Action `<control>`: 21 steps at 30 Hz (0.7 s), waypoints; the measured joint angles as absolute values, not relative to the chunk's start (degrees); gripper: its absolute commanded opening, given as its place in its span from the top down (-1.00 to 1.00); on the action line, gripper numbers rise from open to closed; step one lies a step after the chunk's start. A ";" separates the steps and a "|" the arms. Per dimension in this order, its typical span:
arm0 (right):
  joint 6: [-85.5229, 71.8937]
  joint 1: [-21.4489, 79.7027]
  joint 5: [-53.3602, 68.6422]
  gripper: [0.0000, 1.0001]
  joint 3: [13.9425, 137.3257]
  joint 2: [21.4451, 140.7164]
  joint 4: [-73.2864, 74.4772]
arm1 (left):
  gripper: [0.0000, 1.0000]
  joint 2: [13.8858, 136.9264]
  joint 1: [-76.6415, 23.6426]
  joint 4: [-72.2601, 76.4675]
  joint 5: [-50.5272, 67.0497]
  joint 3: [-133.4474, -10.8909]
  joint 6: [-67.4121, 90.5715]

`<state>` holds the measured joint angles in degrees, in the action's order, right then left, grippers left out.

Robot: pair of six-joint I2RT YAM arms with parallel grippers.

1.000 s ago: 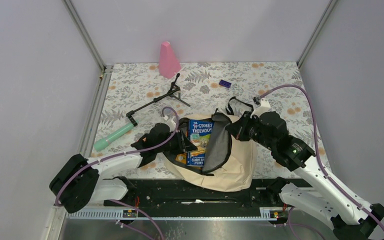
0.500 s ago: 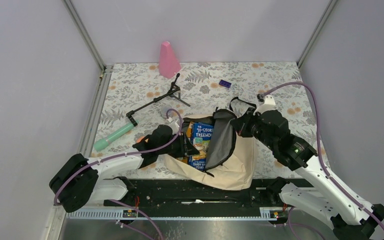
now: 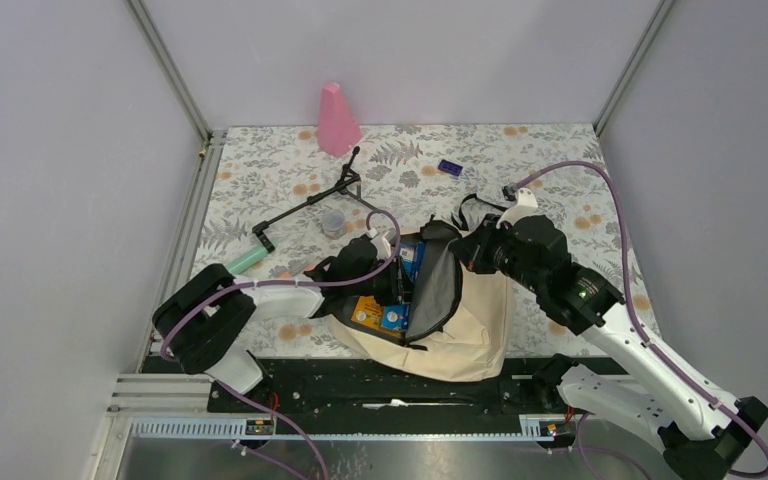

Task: Pack the student bag
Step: Place the book in the student bag.

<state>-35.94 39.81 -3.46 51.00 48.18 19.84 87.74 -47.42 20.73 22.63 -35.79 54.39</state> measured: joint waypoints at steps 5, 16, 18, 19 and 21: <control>-35.94 39.81 -3.49 1.00 51.00 48.01 19.86 | 0.12 88.31 -47.57 19.75 22.24 -36.62 53.82; -35.57 39.81 -4.32 1.00 51.00 47.88 19.46 | -0.98 75.85 -47.62 2.85 11.18 -40.34 42.94; -35.27 39.81 -5.13 1.00 50.92 47.57 19.77 | -0.98 72.84 -47.62 -0.14 8.75 -40.51 41.12; -35.11 39.81 -5.54 0.98 50.76 47.22 20.03 | -0.98 71.24 -47.62 -1.45 7.57 -40.60 40.25; -34.72 39.83 -6.87 0.89 49.98 45.95 20.64 | -0.98 68.05 -47.62 -4.49 4.78 -41.21 38.30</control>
